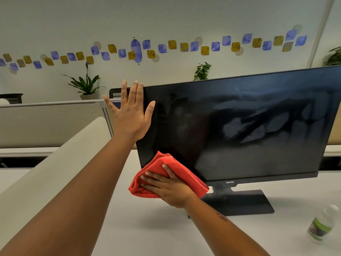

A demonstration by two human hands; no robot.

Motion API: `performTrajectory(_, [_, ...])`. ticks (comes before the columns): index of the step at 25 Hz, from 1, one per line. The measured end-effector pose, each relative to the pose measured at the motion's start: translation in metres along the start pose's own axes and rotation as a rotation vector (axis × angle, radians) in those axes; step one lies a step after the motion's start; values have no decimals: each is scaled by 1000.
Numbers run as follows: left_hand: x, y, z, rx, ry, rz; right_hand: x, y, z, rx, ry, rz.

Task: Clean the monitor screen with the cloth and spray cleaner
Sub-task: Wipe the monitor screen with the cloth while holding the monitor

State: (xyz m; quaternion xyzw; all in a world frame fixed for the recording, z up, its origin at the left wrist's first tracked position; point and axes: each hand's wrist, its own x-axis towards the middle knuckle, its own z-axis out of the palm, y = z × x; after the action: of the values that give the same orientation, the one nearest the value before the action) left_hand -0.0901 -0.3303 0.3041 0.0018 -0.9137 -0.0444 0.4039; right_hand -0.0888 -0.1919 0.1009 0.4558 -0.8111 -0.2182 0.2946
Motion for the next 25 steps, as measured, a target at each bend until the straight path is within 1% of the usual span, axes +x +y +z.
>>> performTrajectory(2, [-1,0,-1,3,-8,0,-11,-4,0,-10,-71,-40])
performTrajectory(4, [-1,-2,-2,5,-13,6,-23,-3,-2,16,-100,-35])
performTrajectory(6, [-1,-4,-3,5,-21,7,-36,0,-3,45,-131,-14])
performTrajectory(9, [-1,-4,-5,8,-42,13,-67,12,-2,-13,-167,27])
performTrajectory(12, [0,-2,-9,16,-61,12,-105,31,-4,63,-202,66])
performTrajectory(17, [0,-3,-15,41,-98,20,-160,57,-13,171,-295,229])
performTrajectory(23, [5,-3,-20,70,-153,18,-205,86,-14,435,-372,446])
performTrajectory(25, [6,-4,-22,65,-146,26,-207,93,-25,572,-430,588])
